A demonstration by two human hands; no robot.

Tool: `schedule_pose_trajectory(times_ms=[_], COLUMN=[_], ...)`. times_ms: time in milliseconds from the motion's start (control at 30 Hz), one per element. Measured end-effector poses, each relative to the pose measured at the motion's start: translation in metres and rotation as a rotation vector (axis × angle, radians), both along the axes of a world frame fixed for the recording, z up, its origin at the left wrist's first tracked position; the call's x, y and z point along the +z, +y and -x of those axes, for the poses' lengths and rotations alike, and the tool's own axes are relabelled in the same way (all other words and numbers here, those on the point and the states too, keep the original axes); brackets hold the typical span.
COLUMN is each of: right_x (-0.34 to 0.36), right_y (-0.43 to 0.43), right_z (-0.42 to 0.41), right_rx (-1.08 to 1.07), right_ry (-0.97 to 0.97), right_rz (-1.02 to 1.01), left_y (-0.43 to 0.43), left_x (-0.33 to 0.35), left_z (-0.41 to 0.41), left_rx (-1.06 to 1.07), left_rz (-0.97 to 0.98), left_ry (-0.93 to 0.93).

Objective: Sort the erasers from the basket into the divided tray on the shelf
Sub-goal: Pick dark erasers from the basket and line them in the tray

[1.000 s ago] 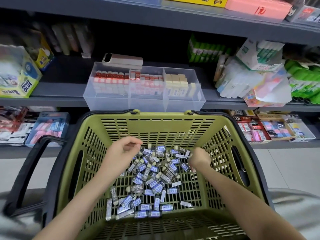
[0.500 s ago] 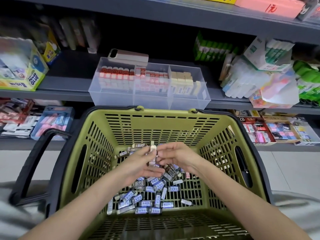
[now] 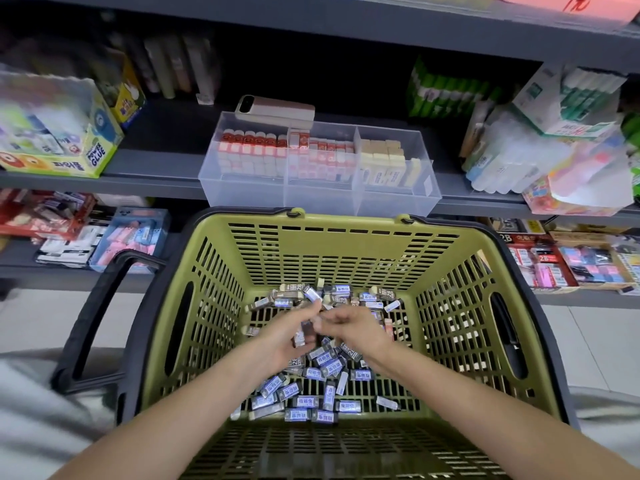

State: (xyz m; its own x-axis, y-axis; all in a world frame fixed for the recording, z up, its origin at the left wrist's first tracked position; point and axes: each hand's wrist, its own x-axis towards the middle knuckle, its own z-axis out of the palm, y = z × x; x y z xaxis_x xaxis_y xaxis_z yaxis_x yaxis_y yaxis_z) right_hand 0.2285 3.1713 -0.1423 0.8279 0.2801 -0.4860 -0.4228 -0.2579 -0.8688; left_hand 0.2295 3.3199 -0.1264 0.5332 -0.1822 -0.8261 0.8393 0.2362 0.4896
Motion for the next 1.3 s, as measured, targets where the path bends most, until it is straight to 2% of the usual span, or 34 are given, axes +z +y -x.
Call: schedule_pose_trajectory(times_ms=[67,100,167,233,300,367,467,567,733,833,900,967,1033,1100,1167,1300], right_x=[0.003,0.001,-0.010,-0.025,-0.034,-0.040,-0.053,-0.059,-0.056,-0.050,-0.038,-0.023,-0.005,0.011,0.022,0.033], right_y=[0.002,-0.002,-0.020,-0.046,-0.061,-0.064,-0.058,-0.053,-0.041,-0.041,-0.042,-0.036,-0.024,-0.010,0.005,0.022], right_z=[0.006,0.007,0.006,0.008,0.010,0.011,0.013,0.011,0.003,0.006,0.007,0.008,0.008,0.008,0.009,0.005], right_rx=[0.108,0.132,0.139,0.181,0.232,0.333,0.511,0.572,0.557,0.468,0.273,0.073,-0.065,-0.079,-0.041,0.064], right_ry=[0.044,0.055,-0.005,-0.098,-0.165,-0.252,-0.354,-0.398,-0.413,-0.361,-0.267,-0.142,-0.080,-0.079,-0.157,-0.293], right_rz=[-0.037,0.006,0.262,0.654,0.819,0.892,1.065,1.146,1.183,1.143,0.958,0.665,0.387,0.209,0.162,0.249], left_y=[-0.010,-0.012,-0.011,0.001,0.019,0.033,0.036,0.031,0.032,0.036,0.035,0.031,0.025,0.019,0.013,0.010], left_x=[-0.008,-0.014,-0.023,-0.037,-0.048,-0.053,-0.059,-0.069,-0.072,-0.066,-0.055,-0.042,-0.029,-0.017,-0.010,-0.003], left_z=[0.002,0.003,0.003,0.003,0.000,-0.001,0.003,0.006,0.003,0.000,-0.005,-0.011,-0.014,-0.016,-0.013,-0.004], left_rx=[0.073,0.110,0.086,-0.204,-0.527,-0.735,-1.028,-1.158,-1.065,-0.880,-0.577,-0.308,-0.136,-0.066,-0.024,0.111], left_rz=[0.030,-0.012,-0.145,-0.425,-0.680,-0.749,-0.777,-0.831,-0.823,-0.677,-0.516,-0.387,-0.201,-0.054,0.059,0.188], left_ry=[-0.019,-0.028,-0.079,-0.274,-0.481,-0.552,-0.554,-0.557,-0.467,-0.365,-0.278,-0.177,-0.110,-0.060,-0.041,-0.059])
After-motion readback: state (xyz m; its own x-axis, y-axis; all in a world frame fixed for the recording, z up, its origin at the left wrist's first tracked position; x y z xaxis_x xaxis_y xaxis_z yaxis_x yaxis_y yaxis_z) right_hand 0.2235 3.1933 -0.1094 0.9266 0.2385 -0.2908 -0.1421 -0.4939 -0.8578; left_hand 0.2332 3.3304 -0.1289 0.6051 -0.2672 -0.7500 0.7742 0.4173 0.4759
